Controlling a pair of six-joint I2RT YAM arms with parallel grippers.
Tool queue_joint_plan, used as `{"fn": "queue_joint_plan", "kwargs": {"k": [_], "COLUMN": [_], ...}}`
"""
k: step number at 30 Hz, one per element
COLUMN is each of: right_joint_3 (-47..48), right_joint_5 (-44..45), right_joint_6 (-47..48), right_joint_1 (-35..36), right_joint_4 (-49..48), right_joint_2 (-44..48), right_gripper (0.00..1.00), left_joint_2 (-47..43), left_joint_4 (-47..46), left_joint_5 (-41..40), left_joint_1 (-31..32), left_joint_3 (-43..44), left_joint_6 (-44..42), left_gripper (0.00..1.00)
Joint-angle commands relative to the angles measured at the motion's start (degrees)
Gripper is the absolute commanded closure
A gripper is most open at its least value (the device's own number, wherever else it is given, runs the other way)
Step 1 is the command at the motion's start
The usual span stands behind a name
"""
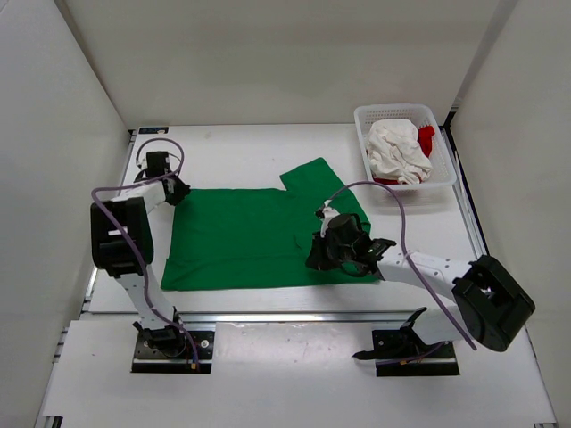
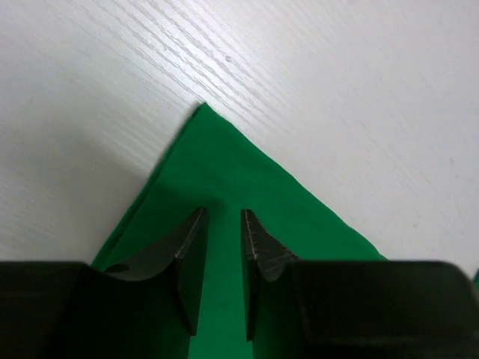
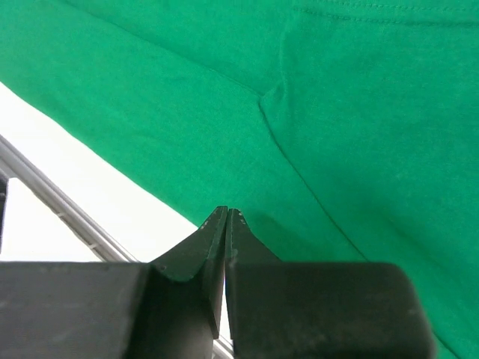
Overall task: Fold and stack the t-shirts
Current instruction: Grap the side of the flattened tshirt furthest away from the robot with both arms
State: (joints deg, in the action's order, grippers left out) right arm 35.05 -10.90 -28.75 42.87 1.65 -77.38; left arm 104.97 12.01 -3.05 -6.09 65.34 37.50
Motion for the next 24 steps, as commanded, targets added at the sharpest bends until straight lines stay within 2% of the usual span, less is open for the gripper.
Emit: {"fn": "queue_joint_plan", "kwargs": {"k": [1, 5, 15, 24], "right_joint_3": [-1.6, -2.3, -3.6, -3.5], "right_joint_5": [-1.3, -1.9, -2.3, -2.5], "right_joint_6": [-0.3, 0.0, -0.2, -0.4], "right_joint_1": [-1.2, -2.0, -2.2, -2.2], "right_joint_4": [-5.2, -5.3, -6.1, -6.7], "right_joint_2": [3.9, 4.9, 5.3, 4.8], "right_gripper": [0.99, 1.0, 1.0, 1.0], "left_joint_2": [2.2, 3.8, 8.8, 12.0], "left_joint_4": [2.9, 2.4, 6.8, 8.5], "left_joint_5": [-0.6, -1.2, -4.9, -5.1], "left_joint_1": [-0.7, -1.3, -3.0, -1.5], "left_joint_3": [4.3, 5.5, 12.4, 16.0], "left_joint_6": [0.1, 0.6, -1.8, -3.0], "left_gripper": [0.65, 0.58, 0.57, 0.57]}}
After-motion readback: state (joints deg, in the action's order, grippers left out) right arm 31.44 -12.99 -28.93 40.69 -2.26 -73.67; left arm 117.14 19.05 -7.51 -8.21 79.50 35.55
